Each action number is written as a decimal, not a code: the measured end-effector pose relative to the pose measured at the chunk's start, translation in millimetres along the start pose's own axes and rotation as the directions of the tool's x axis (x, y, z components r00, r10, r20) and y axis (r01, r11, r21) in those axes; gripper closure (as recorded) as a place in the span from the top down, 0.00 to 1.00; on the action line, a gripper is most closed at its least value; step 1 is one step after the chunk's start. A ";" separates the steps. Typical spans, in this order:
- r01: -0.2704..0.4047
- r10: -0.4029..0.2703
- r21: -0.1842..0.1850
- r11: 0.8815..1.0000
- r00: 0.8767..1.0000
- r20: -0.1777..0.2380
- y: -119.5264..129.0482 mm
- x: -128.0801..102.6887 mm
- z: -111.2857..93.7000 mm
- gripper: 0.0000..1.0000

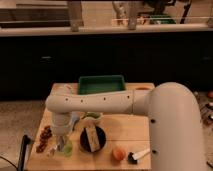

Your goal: Place towel in plastic cup

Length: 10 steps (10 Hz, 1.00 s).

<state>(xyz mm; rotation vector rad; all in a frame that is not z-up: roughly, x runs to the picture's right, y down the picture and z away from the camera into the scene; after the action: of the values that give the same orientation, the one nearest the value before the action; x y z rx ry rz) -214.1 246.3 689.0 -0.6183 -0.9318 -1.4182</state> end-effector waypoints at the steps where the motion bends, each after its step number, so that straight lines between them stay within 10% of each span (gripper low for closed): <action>1: 0.004 -0.004 0.000 1.000 1.000 0.003 -0.4 -0.2 1.3 0.70; 10: 0.018 -0.019 0.018 1.000 1.000 0.021 6.6 1.0 7.8 0.80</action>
<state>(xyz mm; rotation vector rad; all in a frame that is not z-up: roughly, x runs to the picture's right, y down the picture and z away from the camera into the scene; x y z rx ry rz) -209.0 252.8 695.1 -0.6142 -0.9679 -1.4208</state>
